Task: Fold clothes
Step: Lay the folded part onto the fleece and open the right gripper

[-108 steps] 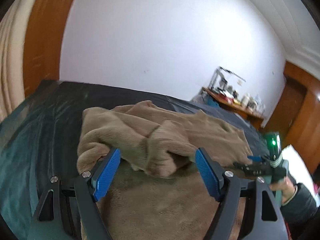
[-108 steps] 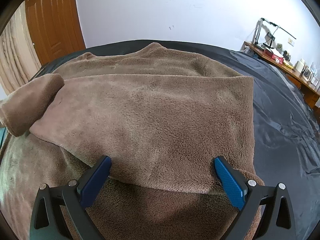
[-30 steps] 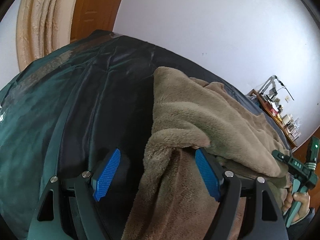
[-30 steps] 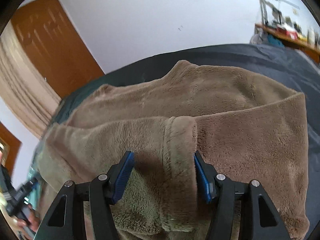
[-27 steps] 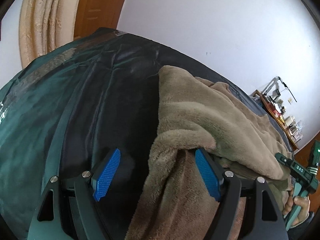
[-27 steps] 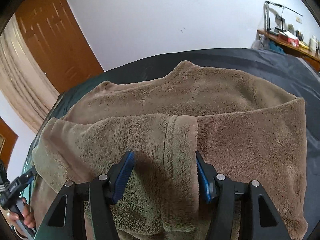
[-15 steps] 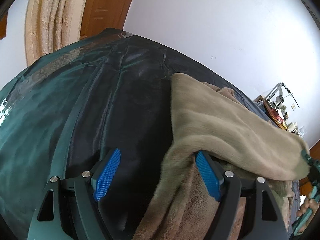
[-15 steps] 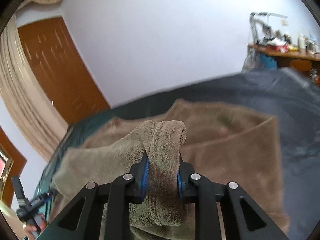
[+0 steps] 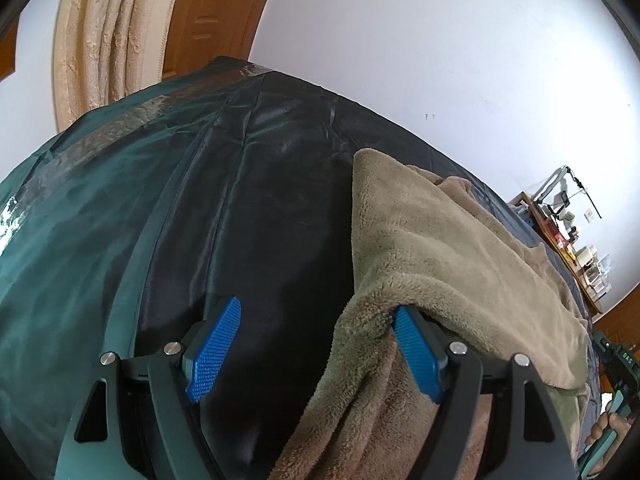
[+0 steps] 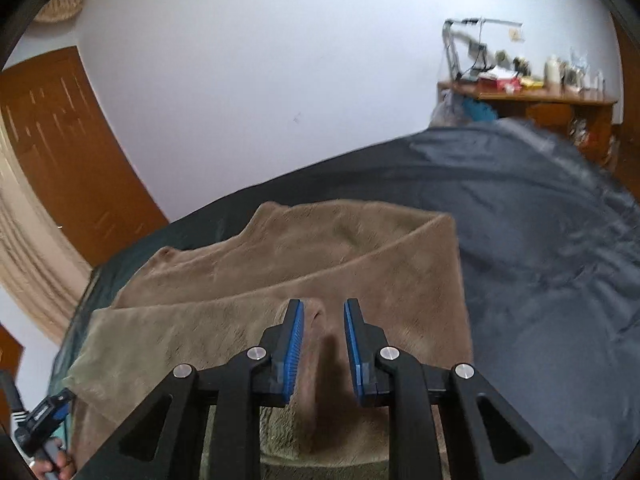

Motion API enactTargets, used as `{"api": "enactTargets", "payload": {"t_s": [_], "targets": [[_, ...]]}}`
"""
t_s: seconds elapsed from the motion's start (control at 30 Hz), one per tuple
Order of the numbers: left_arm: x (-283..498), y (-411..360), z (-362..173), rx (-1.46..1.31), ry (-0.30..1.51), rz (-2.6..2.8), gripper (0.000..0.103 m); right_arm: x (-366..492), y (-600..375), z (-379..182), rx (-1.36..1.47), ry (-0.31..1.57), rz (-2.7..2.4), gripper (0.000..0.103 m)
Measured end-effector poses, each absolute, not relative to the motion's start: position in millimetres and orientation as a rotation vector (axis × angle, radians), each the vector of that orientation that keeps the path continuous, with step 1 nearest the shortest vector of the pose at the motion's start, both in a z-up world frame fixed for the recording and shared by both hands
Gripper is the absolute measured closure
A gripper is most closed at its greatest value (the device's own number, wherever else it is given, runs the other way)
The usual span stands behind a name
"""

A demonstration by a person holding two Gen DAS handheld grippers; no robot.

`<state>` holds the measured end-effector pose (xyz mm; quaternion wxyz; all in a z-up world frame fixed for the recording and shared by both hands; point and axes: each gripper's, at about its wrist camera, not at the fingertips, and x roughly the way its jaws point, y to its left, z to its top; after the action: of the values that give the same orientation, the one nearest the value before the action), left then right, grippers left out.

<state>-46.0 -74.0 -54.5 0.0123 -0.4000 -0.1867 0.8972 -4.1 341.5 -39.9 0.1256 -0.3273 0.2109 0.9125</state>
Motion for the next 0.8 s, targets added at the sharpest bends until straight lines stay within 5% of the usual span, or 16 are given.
{"api": "enactTargets", "payload": {"t_s": [0.23, 0.3, 0.37, 0.8], "targets": [[-46, -73, -55, -1.247, -0.578, 2.798, 0.022, 1, 318, -29, -0.973, 0.599, 2.745, 0.070], [-46, -73, -54, -1.247, -0.581, 2.798, 0.022, -4, 307, -27, -0.989, 0.574, 2.785, 0.038], [-46, -73, -54, -1.245, -0.584, 2.797, 0.022, -11, 288, -28, -1.023, 0.466, 2.833, 0.029], [-43, -79, -53, -1.236, -0.638, 2.816, 0.022, -39, 256, -76, -1.263, 0.076, 2.757, 0.029]]}}
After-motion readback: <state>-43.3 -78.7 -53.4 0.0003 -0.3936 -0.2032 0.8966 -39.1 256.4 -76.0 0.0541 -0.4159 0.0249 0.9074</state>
